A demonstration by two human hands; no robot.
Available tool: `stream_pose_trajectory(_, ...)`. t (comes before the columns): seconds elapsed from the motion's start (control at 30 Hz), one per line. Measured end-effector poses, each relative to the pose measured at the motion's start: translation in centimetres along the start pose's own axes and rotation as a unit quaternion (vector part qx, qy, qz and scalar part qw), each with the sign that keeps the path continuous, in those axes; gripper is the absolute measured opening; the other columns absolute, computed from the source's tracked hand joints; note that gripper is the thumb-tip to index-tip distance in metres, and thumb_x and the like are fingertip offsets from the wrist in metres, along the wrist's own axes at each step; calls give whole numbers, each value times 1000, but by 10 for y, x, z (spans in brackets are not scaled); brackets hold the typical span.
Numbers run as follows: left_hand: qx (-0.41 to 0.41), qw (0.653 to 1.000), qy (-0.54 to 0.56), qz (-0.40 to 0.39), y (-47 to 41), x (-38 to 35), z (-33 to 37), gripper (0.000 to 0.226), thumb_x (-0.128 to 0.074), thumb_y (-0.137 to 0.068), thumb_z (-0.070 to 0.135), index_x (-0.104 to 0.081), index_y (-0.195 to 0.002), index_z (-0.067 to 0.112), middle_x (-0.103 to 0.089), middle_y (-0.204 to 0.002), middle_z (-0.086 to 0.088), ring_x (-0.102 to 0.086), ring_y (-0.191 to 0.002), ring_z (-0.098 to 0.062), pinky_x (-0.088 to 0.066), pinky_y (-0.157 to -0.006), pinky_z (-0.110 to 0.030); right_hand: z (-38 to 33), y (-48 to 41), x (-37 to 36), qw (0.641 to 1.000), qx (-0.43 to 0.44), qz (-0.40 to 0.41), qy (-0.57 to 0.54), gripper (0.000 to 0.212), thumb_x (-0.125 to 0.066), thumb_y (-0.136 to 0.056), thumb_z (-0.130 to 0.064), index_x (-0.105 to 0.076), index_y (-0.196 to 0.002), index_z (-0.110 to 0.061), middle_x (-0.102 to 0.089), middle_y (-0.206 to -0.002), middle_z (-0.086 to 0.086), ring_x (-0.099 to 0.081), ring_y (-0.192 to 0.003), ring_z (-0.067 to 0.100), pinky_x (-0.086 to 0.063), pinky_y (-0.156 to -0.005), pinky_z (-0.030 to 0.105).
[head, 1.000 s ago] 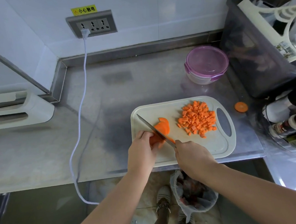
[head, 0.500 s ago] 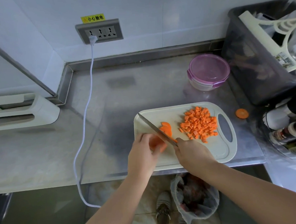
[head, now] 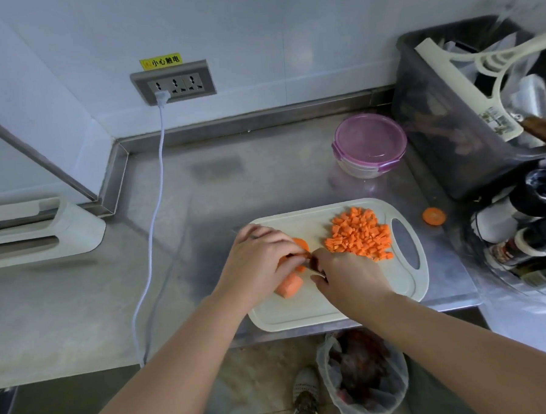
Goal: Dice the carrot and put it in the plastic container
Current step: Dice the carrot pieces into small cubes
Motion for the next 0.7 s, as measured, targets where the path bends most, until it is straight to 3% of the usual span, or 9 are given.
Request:
stream_pose_trajectory(0.1, 32, 999, -23, -25, -16, 7, -8, 20, -57, -85, 42, -75, -85, 33, -67, -89, 14, -61, -87, -15, -26, -85, -26, 2, 2, 0, 1000, 23, 3, 20, 25, -46, -98, -33, -48, -118, -19, -64, -101, 1, -62, -87, 28, -43, -65, 31)
stream_pose_trajectory(0.2, 64, 985, -28, -158, -34, 12, -11, 17, -60, -89, 40, -72, -101, 36, -63, -103, 12, -56, -100, -9, -26, -88, -24, 4, 3, -1, 999, 32, 9, 30, 25, -46, -98, -34, -48, -118, -20, -63, -100, 0, -61, -87, 27, -41, -64, 30)
stream_pose_trajectory(0.33, 66, 958, 9, -279, -47, 8, -11, 21, -66, -85, 42, -71, -104, 37, -61, -105, 11, -55, -100, -9, -36, -80, -22, 7, 3, -1, 998, 43, 12, 48, 24, -46, -98, -34, -47, -118, -20, -63, -100, 0, -61, -88, 27, -37, -63, 29)
stream_pose_trajectory(0.5, 75, 943, 60, -317, -53, 1, -15, 22, -71, -81, 41, -72, -103, 37, -53, -89, 16, -55, -93, -7, -44, -83, -23, 9, 3, -1, 997, 44, 16, 63, 27, -45, -99, -34, -46, -122, -21, -63, -104, 0, -60, -92, 27, -34, -64, 29)
stream_pose_trajectory(0.7, 62, 956, 6, -287, -57, -8, -19, 21, -63, -89, 36, -70, -109, 32, -62, -111, 10, -55, -106, -11, -37, -82, -21, 11, 6, 1, 997, 44, 15, 63, 27, -45, -99, -33, -46, -124, -22, -63, -106, -1, -59, -92, 26, -33, -65, 29)
Point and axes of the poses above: each hand's wrist, its own y-axis away from the middle knuckle, its own x-axis out of the back of the hand, z = x × y, the point moved 1 cm from there along -y, towards the middle knuckle
